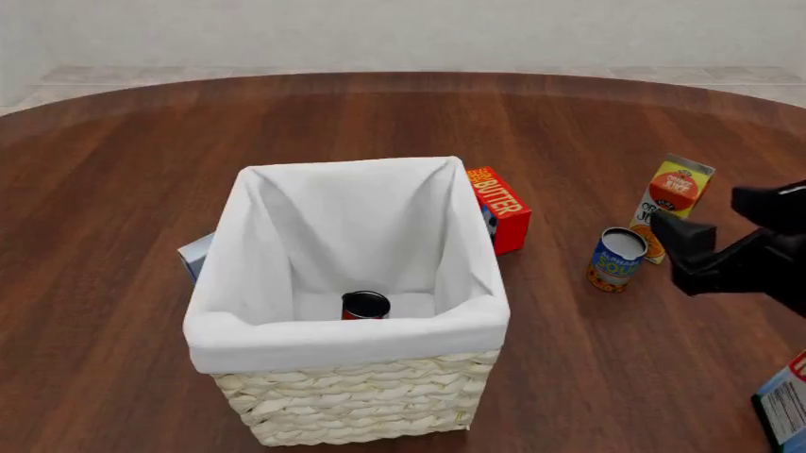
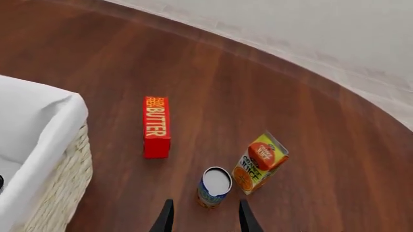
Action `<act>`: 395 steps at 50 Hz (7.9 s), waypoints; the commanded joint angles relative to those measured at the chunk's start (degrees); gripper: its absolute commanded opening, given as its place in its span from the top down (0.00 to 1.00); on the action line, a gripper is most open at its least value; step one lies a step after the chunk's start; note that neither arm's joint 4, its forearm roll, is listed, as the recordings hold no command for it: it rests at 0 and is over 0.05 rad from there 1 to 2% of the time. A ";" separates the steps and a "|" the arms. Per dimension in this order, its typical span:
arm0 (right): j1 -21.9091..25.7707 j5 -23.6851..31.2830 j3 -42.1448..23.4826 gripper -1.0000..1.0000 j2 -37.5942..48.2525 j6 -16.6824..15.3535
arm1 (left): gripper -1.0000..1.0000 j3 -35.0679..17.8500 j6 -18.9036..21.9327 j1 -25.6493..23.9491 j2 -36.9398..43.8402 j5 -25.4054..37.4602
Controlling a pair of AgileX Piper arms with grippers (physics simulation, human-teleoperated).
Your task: Pick up the alphabet soup and the tomato sauce, and put them in the basket.
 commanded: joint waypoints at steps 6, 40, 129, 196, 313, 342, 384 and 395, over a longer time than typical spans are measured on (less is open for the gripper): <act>-3.28 -3.81 -0.62 0.00 6.84 -0.40 | 0.00 -0.56 0.17 0.39 0.03 0.66; -3.10 -10.33 -1.28 0.00 16.66 -3.18 | 0.00 0.28 -0.56 0.10 -0.76 -0.18; -5.80 -26.79 -1.04 0.00 38.70 -6.73 | 0.00 2.33 -1.57 0.51 -2.19 -1.40; -6.89 -35.69 -2.17 0.00 51.86 -7.32 | 0.00 4.10 -2.07 0.68 -3.00 -2.06; -5.85 -31.76 -2.81 1.00 44.71 -8.16 | 0.00 5.25 -2.89 0.77 -3.69 -3.28; -2.65 -19.58 -4.58 1.00 28.87 -7.19 | 0.00 5.07 -2.98 0.73 -3.74 -3.52; 4.75 -5.74 -12.73 1.00 15.17 -6.73 | 0.00 5.96 -3.35 0.82 -3.57 -4.62; 7.16 -3.36 -15.22 1.00 13.92 -7.82 | 0.00 5.92 -3.30 0.43 -3.62 -4.46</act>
